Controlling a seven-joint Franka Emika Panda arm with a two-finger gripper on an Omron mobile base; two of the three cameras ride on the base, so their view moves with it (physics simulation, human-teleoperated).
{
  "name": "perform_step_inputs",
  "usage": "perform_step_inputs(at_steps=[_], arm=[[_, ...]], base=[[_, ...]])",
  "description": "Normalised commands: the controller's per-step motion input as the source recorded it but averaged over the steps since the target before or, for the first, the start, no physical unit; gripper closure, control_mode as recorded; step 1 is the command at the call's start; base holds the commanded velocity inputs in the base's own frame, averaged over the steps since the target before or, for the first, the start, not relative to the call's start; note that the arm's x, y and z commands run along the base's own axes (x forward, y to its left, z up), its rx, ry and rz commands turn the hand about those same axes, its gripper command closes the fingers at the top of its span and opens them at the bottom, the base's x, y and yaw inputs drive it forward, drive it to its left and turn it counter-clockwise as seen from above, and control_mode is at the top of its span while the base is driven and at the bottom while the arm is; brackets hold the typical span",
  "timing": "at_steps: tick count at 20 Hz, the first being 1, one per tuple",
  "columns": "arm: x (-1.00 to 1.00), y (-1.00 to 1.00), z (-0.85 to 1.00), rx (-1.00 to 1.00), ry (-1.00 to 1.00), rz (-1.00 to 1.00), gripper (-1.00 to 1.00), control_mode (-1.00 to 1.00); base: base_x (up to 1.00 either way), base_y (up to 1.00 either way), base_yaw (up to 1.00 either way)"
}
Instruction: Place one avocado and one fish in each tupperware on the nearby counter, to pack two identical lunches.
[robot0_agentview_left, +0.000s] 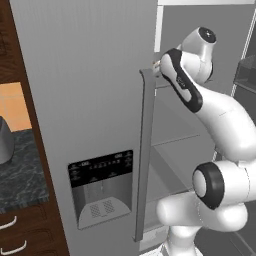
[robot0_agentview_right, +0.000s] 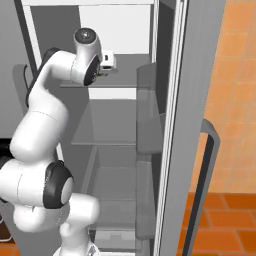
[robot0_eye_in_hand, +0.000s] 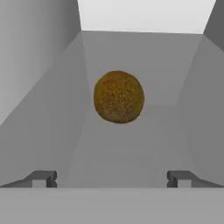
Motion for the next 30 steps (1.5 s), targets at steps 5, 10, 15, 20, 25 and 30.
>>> perform_step_inputs(at_steps=[5,10,15,20,25,30], arm=[[0.49,0.22,-0.02,0.00,0.00,-0.01,-1.00,-1.00],[0.79,0.00,-0.05,0.00,0.00,-0.01,-1.00,-1.00],[0.34,0.00,0.00,0.00,0.00,-0.01,-1.00,-1.00],[-0.12,0.00,-0.18,0.00,0.02,-0.01,-1.00,-1.00],[0.02,0.27,-0.24,0.00,0.00,0.00,-1.00,-1.00],[0.03,0.10,-0.14,0.00,0.00,0.00,-1.00,-1.00]], base=[[0.00,0.00,0.00],[0.00,0.00,0.00],[0.00,0.00,0.00],[0.00,0.00,0.00],[0.00,0.00,0.00],[0.00,0.00,0.00]])
